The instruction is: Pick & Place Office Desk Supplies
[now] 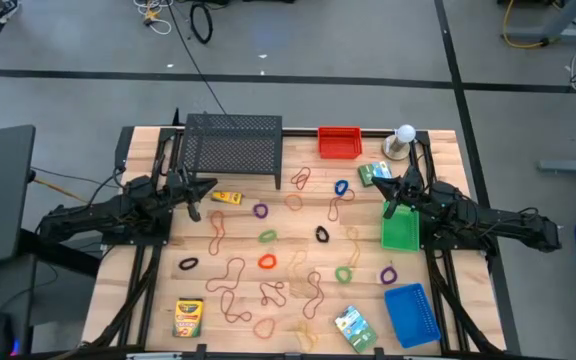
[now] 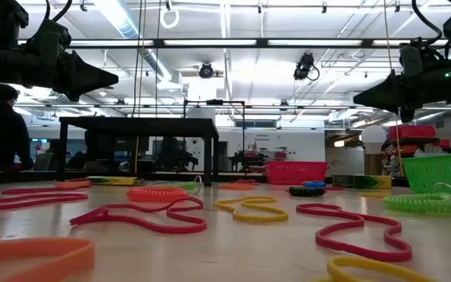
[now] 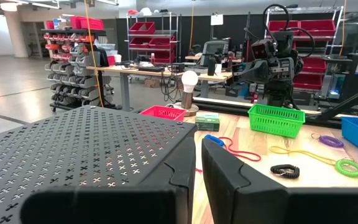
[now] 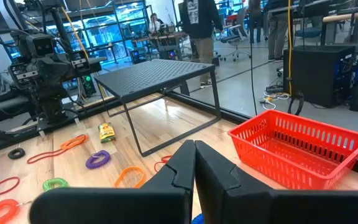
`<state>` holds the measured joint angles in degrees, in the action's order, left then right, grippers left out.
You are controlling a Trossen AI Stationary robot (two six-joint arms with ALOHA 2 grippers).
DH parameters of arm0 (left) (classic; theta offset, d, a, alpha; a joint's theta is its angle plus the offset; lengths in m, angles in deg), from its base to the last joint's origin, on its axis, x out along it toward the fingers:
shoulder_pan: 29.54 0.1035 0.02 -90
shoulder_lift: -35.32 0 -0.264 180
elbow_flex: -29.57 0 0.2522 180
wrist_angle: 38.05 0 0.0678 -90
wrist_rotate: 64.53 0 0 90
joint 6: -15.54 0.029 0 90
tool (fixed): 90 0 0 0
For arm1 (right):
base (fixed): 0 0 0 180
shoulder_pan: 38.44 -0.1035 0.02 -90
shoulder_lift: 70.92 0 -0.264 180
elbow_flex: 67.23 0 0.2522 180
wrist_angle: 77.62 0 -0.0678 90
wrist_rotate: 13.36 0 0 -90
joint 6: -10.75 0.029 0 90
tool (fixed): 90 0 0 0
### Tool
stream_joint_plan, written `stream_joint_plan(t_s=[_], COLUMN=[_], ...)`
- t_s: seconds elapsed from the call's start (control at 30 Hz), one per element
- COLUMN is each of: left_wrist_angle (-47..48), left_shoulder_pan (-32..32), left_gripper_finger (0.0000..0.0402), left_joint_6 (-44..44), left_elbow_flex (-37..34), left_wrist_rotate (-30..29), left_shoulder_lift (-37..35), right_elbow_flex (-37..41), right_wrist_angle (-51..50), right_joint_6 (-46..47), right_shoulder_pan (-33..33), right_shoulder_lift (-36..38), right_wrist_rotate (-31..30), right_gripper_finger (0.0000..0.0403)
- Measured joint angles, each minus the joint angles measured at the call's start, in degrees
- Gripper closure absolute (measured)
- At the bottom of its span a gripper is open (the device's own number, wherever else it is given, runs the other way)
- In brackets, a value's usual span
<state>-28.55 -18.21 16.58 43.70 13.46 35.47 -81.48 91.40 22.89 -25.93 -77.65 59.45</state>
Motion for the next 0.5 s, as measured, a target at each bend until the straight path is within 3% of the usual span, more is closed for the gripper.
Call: stream_joint_plan(t_s=[0.37, 0.5], left_wrist_angle=[-0.11, -4.14], left_shoulder_pan=[0.00, -0.01], left_gripper_finger=[0.0365, 0.0365], left_joint_6=[0.01, -0.07], left_elbow_flex=[0.01, -0.01], left_wrist_rotate=[0.00, 0.02], left_shoulder_lift=[0.00, 0.00], right_elbow_flex=[0.02, 0.00], right_wrist_angle=[-0.01, 0.01], right_joint_6=[0.00, 0.00], right_shoulder_pan=[-0.02, 0.00], right_shoulder_lift=[-0.01, 0.01], right_wrist_rotate=[0.00, 0.00], right_gripper_finger=[0.0385, 0.0385])
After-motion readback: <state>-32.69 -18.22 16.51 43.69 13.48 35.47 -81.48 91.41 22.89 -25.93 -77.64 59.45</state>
